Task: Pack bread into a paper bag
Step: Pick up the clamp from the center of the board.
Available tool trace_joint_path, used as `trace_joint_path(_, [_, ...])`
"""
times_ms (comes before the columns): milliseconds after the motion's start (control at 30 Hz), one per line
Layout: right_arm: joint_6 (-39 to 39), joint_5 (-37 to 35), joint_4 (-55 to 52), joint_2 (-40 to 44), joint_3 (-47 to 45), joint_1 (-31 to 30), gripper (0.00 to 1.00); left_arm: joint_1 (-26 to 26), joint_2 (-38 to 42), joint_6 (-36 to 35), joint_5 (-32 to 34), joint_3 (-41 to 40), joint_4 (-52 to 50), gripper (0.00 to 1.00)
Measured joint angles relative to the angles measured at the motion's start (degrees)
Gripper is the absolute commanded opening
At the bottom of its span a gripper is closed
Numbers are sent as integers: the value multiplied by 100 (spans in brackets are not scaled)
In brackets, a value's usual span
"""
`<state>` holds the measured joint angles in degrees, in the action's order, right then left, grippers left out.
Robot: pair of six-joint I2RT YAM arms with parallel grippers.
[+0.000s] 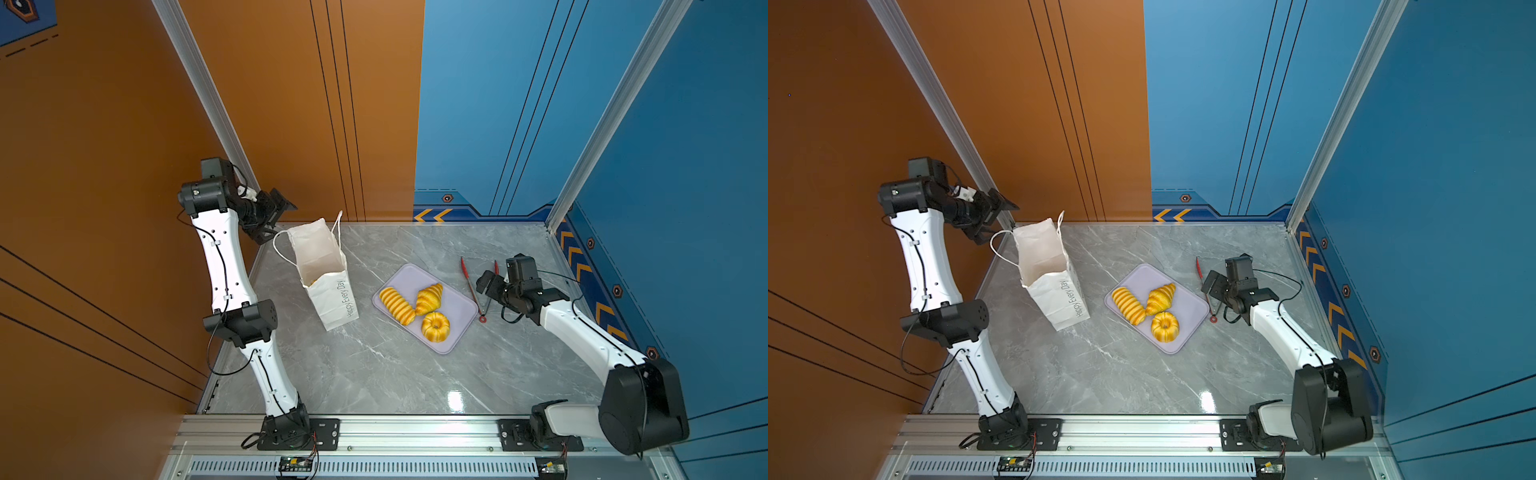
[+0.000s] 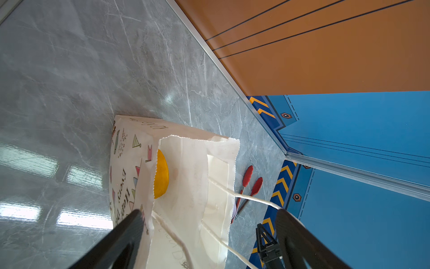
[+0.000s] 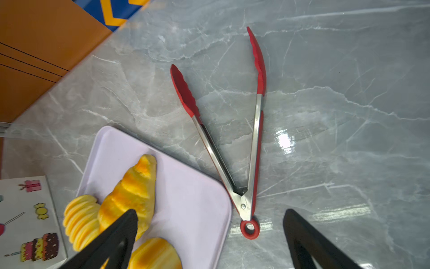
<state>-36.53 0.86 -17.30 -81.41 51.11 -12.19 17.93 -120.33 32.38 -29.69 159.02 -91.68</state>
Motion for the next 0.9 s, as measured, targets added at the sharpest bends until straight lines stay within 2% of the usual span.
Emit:
trace_joint_path(467, [-234, -691, 1141, -1471, -210, -337, 100, 17, 109, 0, 122, -76, 0, 93])
trace_joint_path(667, [-107, -1001, 1027, -2048, 433, -525, 100, 15, 153, -2, 125, -98, 0, 93])
trace_joint_path(900, [37, -1362, 612, -2321, 785, -605, 100, 15, 208, -2, 122, -146, 0, 93])
